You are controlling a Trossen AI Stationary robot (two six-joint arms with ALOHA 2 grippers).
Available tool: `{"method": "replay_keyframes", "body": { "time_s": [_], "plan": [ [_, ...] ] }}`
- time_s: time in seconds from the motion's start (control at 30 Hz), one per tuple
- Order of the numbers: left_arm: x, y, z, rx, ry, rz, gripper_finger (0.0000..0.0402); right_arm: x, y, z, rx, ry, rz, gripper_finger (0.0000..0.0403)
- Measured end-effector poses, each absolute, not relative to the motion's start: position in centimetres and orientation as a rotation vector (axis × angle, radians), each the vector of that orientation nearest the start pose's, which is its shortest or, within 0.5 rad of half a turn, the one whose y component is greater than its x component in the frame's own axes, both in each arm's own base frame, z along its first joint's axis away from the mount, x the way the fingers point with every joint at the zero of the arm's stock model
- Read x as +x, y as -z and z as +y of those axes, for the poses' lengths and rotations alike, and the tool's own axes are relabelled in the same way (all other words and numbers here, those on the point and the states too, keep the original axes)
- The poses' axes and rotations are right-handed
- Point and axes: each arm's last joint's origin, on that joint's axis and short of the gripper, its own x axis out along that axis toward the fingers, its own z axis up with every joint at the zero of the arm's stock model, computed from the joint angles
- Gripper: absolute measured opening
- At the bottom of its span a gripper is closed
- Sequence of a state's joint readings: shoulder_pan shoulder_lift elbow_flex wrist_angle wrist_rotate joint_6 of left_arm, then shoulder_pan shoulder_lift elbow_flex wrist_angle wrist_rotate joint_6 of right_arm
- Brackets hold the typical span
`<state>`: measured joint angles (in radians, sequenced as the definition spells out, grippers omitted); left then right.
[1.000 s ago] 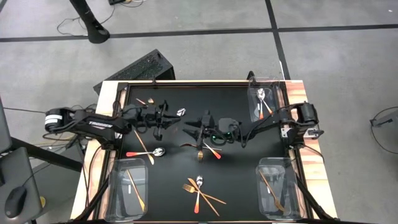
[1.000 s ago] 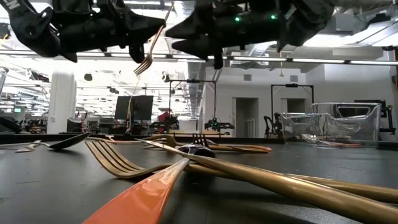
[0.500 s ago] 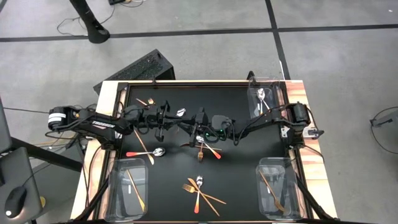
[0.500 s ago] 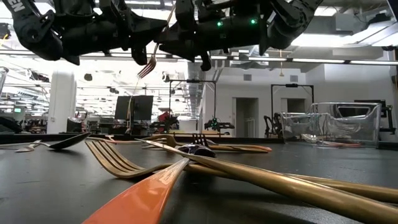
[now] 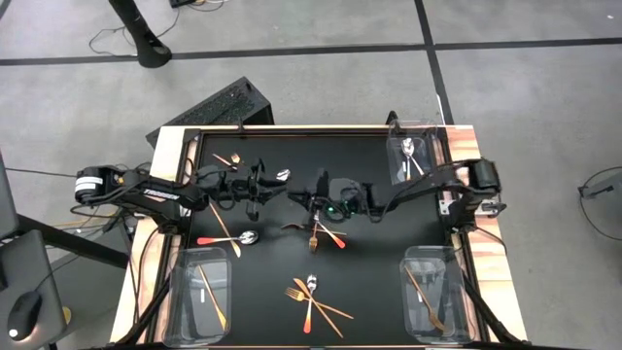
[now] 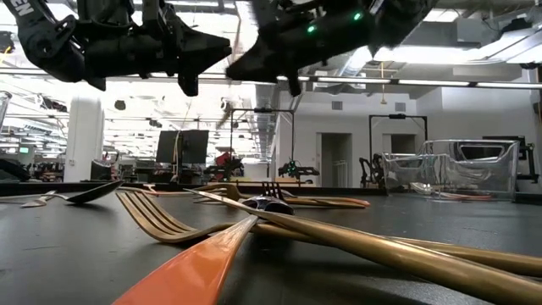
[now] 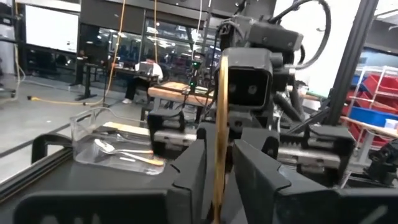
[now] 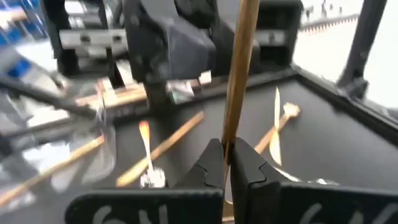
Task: Sort silverware by color (type)
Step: Put the gold fork into the bottom right transparent bin
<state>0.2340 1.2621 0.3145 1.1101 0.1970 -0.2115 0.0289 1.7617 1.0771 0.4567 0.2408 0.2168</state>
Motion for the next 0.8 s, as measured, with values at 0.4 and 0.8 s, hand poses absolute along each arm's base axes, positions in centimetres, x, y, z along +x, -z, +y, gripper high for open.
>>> {"method": "replay_keyframes", "body": {
  "time_s": [0.4,0.8],
  "plan": [
    [22.3,-18.8,5.0,-0.052,-0.128,0.028,0.0100,27.9,-30.4,1.7,0.445,0.208,0.615,0.0011],
    [21.8,-18.6,6.2,0.071,-0.567,0.071,0.0100,14.9,-33.6,6.7,1.038,0.105,1.064,0.0013]
  ]
}}
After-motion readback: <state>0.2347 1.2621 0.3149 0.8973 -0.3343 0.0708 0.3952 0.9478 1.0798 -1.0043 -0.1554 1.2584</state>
